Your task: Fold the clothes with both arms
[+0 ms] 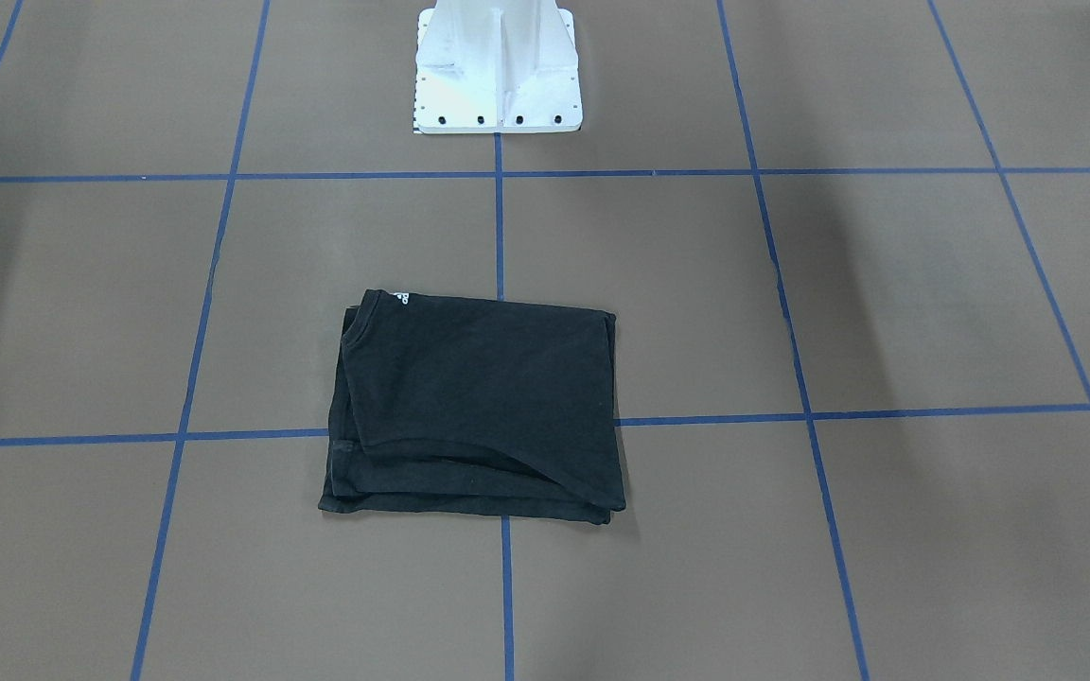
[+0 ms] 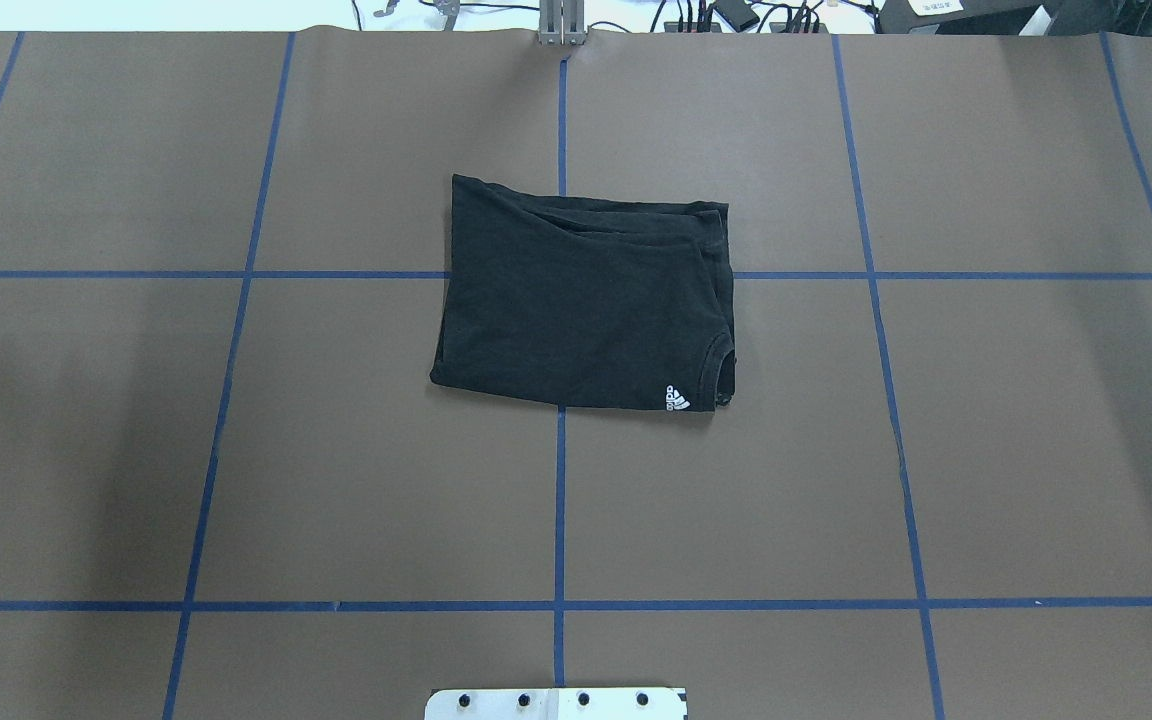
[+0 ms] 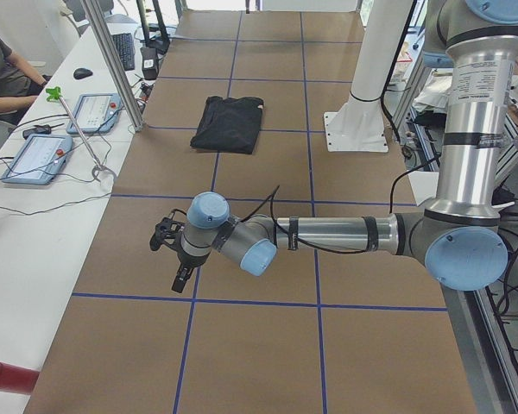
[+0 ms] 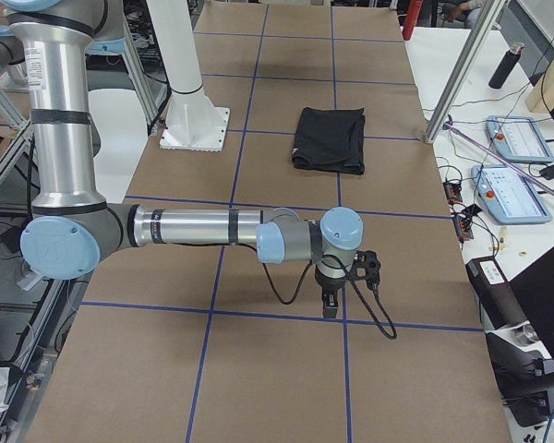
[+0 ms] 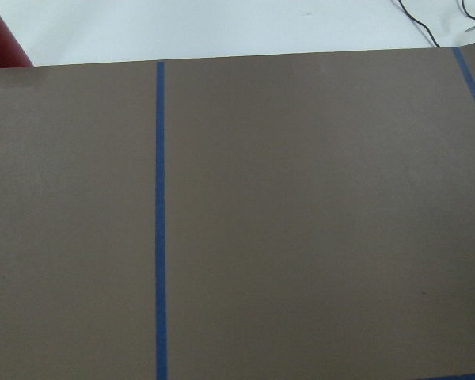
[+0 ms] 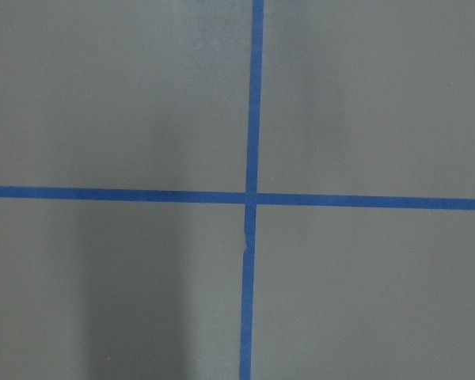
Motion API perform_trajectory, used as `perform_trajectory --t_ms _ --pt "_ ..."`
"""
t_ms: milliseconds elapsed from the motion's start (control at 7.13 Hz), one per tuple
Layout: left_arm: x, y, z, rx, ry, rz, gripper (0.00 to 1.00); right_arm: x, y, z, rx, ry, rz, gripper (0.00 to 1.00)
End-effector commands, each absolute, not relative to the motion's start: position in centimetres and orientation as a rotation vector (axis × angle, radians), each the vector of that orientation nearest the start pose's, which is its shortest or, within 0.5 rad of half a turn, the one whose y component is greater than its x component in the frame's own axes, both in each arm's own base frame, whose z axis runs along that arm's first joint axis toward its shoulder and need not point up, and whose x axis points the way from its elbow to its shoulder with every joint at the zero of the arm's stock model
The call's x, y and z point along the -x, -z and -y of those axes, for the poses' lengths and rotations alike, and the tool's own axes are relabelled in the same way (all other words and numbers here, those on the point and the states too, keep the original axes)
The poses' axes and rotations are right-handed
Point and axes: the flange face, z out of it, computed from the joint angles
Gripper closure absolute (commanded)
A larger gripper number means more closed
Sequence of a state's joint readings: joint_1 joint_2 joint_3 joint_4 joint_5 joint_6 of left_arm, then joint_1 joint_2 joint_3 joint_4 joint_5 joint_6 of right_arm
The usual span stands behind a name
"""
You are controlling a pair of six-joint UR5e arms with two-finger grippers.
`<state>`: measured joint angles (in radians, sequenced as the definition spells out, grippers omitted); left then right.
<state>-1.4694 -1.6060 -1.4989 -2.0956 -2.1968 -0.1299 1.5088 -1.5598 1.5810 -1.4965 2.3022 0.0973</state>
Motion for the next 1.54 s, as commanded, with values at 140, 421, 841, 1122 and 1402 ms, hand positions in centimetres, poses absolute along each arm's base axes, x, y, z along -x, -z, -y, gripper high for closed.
perform_trajectory --t_ms 140,421,841,1122,1402 --pt "3.4 -61.1 52.6 -0.287 -0.227 -0.622 0.00 -3.9 -65.6 47.6 -0.003 -0.014 0.738 0.00" --pt "3.3 -61.0 52.0 -0.217 -0.209 -0.634 0.00 -3.8 -66.3 46.8 0.018 -0.019 0.769 0.00" --pt "3.3 -62.1 51.4 -0.195 -0.203 -0.635 0.00 -4.9 -63.1 46.4 0.033 -0.060 0.776 0.00" --pt "3.2 -62.3 51.5 -0.188 -0.203 -0.636 0.00 -5.0 -61.3 46.5 0.043 -0.060 0.777 0.00" --pt "3.2 -62.6 51.5 -0.182 -0.201 -0.636 0.00 -4.9 -61.4 46.6 0.046 -0.060 0.775 0.00"
